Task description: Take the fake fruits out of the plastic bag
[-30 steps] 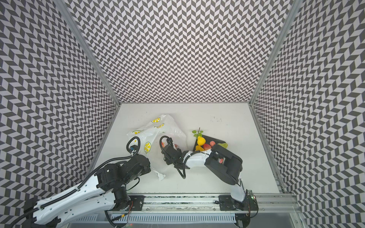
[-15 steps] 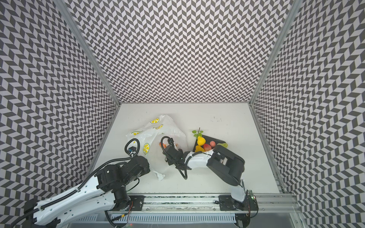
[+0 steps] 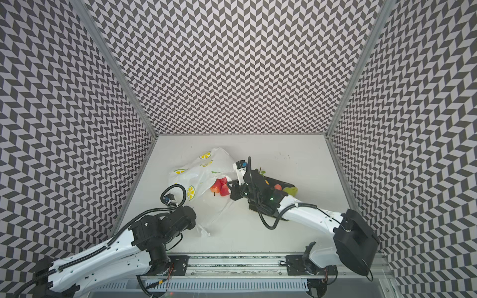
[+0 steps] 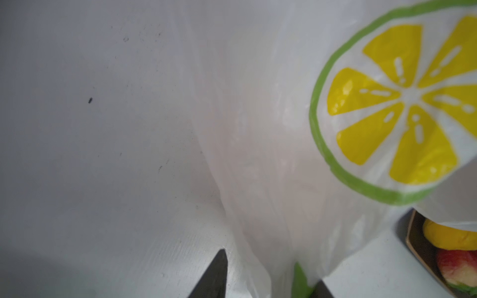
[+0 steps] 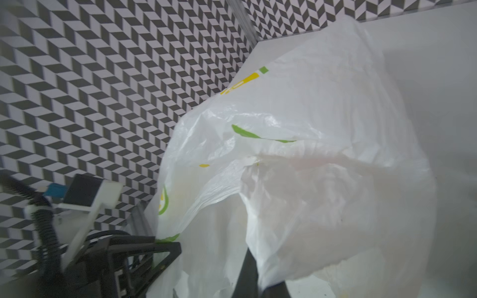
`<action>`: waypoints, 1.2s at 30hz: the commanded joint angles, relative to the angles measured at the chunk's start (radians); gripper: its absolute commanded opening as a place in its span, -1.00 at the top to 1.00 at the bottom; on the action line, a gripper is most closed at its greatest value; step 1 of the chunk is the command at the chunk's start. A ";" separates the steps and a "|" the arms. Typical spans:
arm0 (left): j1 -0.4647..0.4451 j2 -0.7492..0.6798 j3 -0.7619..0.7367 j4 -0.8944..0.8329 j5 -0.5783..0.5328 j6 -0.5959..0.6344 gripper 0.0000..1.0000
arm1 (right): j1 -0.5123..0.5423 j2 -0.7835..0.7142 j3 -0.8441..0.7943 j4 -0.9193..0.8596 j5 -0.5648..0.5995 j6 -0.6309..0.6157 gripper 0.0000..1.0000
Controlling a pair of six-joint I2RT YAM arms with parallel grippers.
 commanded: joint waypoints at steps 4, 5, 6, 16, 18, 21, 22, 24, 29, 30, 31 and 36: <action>0.005 -0.078 0.077 -0.038 -0.028 0.055 -0.56 | 0.004 -0.004 -0.009 0.109 -0.129 0.047 1.00; 0.005 -0.091 0.119 -0.056 -0.028 0.075 -0.56 | 0.001 0.003 -0.011 0.120 -0.129 0.050 1.00; 0.005 -0.108 0.160 -0.060 -0.024 0.104 -0.56 | -0.003 0.011 -0.017 0.129 -0.125 0.062 1.00; 0.004 0.015 0.368 0.063 0.180 0.477 -0.50 | -0.077 0.038 -0.122 0.248 -0.183 0.124 1.00; 0.008 0.067 0.330 0.157 0.266 0.535 -0.50 | -0.092 0.035 -0.141 0.275 -0.199 0.136 1.00; 0.023 0.158 0.267 0.265 0.353 0.573 -0.47 | -0.102 0.029 -0.142 0.280 -0.221 0.139 1.00; 0.026 0.184 0.250 0.293 0.357 0.578 -0.47 | -0.104 0.027 -0.139 0.280 -0.224 0.140 1.00; 0.042 0.233 0.208 0.356 0.350 0.594 -0.46 | -0.109 0.022 -0.138 0.279 -0.225 0.146 1.00; 0.159 0.305 0.087 0.553 0.374 0.655 -0.38 | -0.114 0.010 -0.136 0.309 -0.236 0.169 1.00; 0.182 0.319 0.070 0.588 0.381 0.664 -0.37 | -0.114 0.012 -0.133 0.317 -0.243 0.175 1.00; 0.204 0.336 0.055 0.617 0.373 0.668 -0.37 | -0.114 0.014 -0.126 0.317 -0.250 0.177 1.00; 0.277 0.407 0.004 0.789 0.325 0.733 -0.61 | -0.114 0.031 -0.108 0.322 -0.275 0.191 1.00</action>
